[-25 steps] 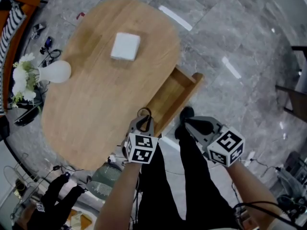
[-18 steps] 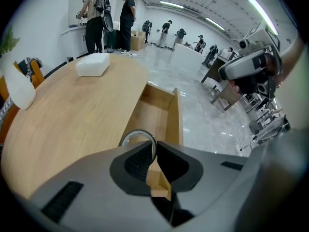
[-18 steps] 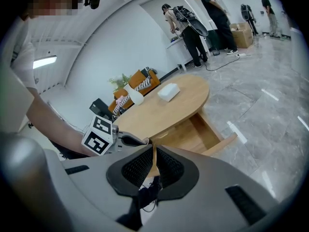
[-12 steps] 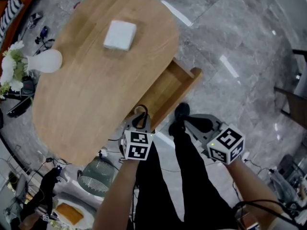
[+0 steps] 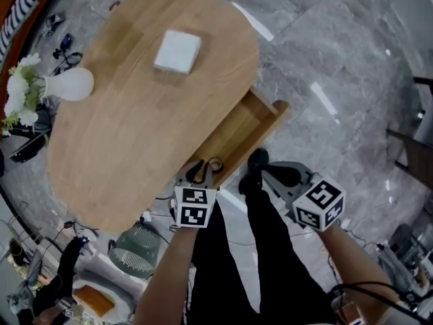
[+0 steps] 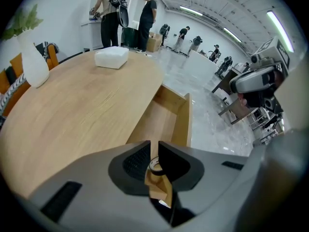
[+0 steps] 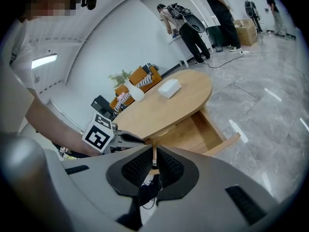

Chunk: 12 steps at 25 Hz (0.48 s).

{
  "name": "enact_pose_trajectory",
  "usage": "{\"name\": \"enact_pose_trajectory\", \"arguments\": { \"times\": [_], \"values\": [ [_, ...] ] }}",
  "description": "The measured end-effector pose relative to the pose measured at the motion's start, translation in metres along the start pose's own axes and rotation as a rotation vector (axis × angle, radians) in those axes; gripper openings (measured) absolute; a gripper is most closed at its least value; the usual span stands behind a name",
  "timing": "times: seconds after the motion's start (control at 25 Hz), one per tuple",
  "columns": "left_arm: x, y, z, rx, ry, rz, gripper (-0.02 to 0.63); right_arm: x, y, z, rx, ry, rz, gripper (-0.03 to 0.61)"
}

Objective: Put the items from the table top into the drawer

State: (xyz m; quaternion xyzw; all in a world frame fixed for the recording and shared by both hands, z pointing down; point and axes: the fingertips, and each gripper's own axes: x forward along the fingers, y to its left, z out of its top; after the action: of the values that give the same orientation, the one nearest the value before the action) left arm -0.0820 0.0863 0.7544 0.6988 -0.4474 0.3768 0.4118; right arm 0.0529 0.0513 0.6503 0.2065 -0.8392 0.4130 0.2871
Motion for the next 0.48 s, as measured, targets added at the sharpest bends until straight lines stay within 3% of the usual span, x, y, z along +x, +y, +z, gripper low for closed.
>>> {"name": "enact_pose_trajectory", "arguments": {
  "times": [0.48],
  "values": [
    [-0.024, 0.015, 0.015, -0.001, -0.038, -0.020, 0.009, 0.010, 0.007, 0.024, 0.000, -0.020, -0.028, 0.044]
  ]
}}
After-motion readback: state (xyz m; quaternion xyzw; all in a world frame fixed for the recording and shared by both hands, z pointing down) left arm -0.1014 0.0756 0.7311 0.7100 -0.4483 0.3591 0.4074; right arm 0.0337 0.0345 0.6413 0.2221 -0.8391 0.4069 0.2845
